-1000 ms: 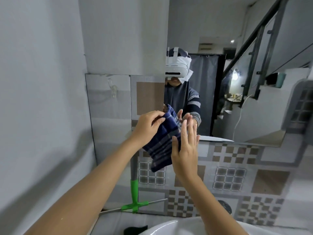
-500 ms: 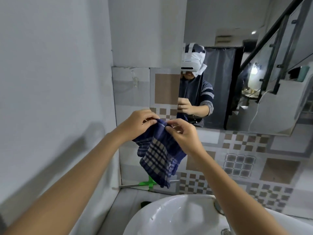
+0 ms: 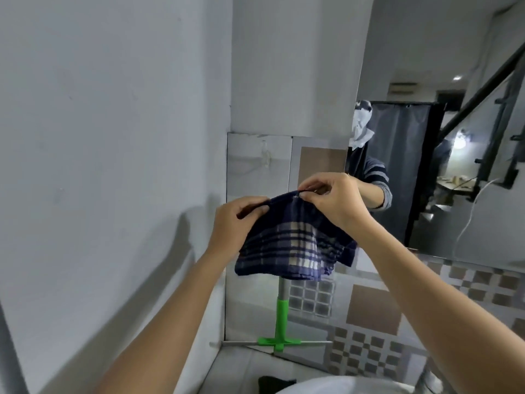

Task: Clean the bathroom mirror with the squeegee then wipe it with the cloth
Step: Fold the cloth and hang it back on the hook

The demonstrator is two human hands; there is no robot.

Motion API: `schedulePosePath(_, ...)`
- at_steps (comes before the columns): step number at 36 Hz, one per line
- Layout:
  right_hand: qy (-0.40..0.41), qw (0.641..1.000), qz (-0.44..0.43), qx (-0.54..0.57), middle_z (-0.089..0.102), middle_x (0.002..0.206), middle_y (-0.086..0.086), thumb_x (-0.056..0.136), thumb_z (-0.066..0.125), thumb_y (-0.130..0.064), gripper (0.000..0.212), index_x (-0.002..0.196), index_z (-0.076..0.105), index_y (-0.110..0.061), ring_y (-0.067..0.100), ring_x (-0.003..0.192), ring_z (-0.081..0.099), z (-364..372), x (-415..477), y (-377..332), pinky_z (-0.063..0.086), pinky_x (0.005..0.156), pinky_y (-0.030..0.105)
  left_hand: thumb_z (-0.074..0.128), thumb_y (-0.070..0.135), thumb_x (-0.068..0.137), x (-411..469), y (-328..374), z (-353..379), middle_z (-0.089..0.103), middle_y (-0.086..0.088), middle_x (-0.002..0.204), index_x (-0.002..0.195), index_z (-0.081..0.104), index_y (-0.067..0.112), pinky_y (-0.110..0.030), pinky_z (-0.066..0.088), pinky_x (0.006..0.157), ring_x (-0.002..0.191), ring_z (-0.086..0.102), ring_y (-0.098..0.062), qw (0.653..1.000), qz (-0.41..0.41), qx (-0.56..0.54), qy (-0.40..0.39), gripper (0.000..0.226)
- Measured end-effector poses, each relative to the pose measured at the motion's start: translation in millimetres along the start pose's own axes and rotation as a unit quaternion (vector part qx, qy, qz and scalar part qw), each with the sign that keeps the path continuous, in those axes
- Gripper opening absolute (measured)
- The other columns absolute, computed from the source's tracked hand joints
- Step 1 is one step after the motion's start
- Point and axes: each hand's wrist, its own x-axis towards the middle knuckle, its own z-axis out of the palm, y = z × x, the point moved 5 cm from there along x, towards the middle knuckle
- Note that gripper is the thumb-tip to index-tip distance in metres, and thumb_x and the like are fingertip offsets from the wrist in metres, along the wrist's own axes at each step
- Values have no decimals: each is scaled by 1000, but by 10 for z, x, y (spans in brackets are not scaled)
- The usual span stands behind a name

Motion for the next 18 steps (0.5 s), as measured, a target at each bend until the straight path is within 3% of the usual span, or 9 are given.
schedulePosePath(3,48,999,-13,-21,71,77,0,78,71,-12,7,83,74,-17,12,74,64,54,304,-117,52,70,20,64,14,84,340,88,-118,69,8,93,98,71,17,-13,48,83,87,64,-3,996,46,63,51,16)
schedulePosePath(7,116,993,-34,-16,71,82,-1,82,65,-10,11,86,74,-16,17,80,64,150,756,-298,55,75,34,62,13,85,868,217,-233,62,5,92,96,70,14,2,37,73,77,54,5,981,81,122,126,14)
schedulePosePath(12,156,984,-65,-57,70,88,6,85,55,-4,17,88,72,-9,18,78,62,291,1183,-401,55,70,37,59,3,85,1391,282,-294,60,-5,95,95,70,6,5,31,71,76,46,-1,961,104,175,188,16)
schedulePosePath(16,134,984,-65,-96,63,91,10,86,48,-2,21,87,69,-6,26,78,58,458,1270,-301,53,68,41,55,0,84,1567,110,-280,63,-9,95,95,71,9,1,31,72,88,51,-15,957,101,204,181,21)
schedulePosePath(18,137,984,-68,-96,61,94,11,88,48,-2,21,89,69,-3,27,79,56,497,1221,-243,51,68,40,54,-1,84,1559,34,-257,64,-8,93,94,72,11,0,32,72,87,50,-14,959,105,199,172,24)
